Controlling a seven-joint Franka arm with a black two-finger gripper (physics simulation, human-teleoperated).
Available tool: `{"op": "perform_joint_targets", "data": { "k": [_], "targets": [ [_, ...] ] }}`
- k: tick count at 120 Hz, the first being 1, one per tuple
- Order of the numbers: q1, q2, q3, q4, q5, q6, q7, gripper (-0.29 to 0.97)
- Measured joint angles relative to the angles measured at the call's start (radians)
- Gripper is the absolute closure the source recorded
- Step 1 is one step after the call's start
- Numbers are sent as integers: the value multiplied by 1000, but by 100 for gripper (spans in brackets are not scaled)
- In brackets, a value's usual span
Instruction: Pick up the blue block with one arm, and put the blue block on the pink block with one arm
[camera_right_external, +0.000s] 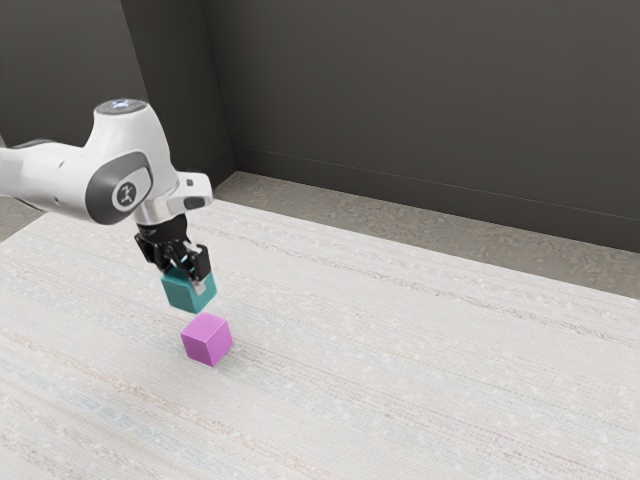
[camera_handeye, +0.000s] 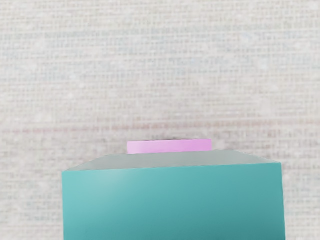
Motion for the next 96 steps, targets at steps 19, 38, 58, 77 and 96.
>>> {"op": "perform_joint_targets", "data": {
  "k": [19, 38, 58, 77, 96],
  "targets": [
    [-3, 4, -1, -2, -1, 5, 7, 45],
    [-4, 4, -1, -2, -6, 11, 13, 39],
    [-3, 5, -1, -2, -22, 21, 35, 22],
    [-3, 8, -2, -5, -30, 30, 54, 11],
    [-3, 1, -3, 0, -32, 33, 68, 5]
  ]
}}
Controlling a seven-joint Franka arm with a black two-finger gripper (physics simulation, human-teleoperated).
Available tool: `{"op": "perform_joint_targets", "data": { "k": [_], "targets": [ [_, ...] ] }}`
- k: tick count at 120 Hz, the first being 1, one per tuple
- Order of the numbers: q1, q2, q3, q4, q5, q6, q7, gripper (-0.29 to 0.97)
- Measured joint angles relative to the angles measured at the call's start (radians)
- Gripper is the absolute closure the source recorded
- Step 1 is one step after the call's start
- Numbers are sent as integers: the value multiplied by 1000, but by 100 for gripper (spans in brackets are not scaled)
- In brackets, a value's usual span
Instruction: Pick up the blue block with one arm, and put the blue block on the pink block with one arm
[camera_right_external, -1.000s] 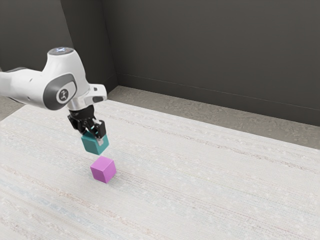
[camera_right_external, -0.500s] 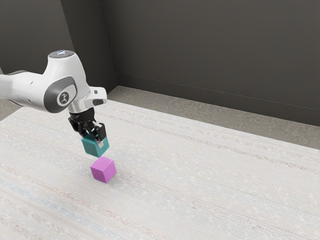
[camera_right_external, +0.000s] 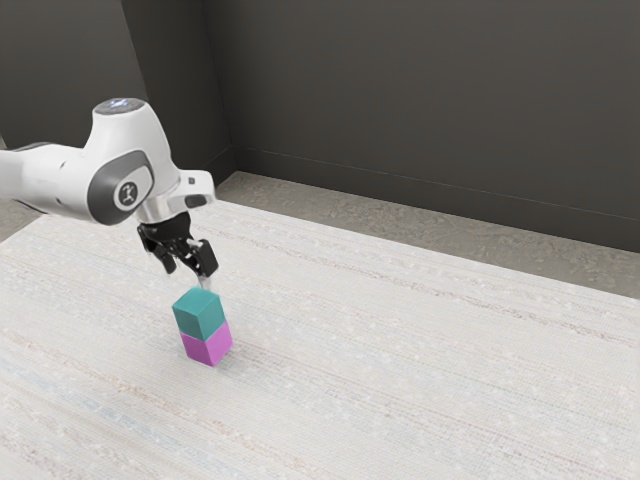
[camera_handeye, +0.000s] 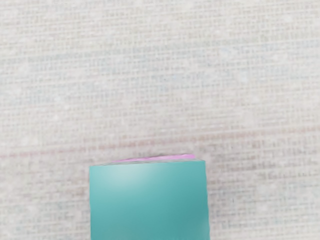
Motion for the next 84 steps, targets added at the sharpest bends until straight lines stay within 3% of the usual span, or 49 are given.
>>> {"op": "perform_joint_targets", "data": {
  "k": [84],
  "targets": [
    [0, -46, 3, 68, -7, -74, 33, 0]
  ]
}}
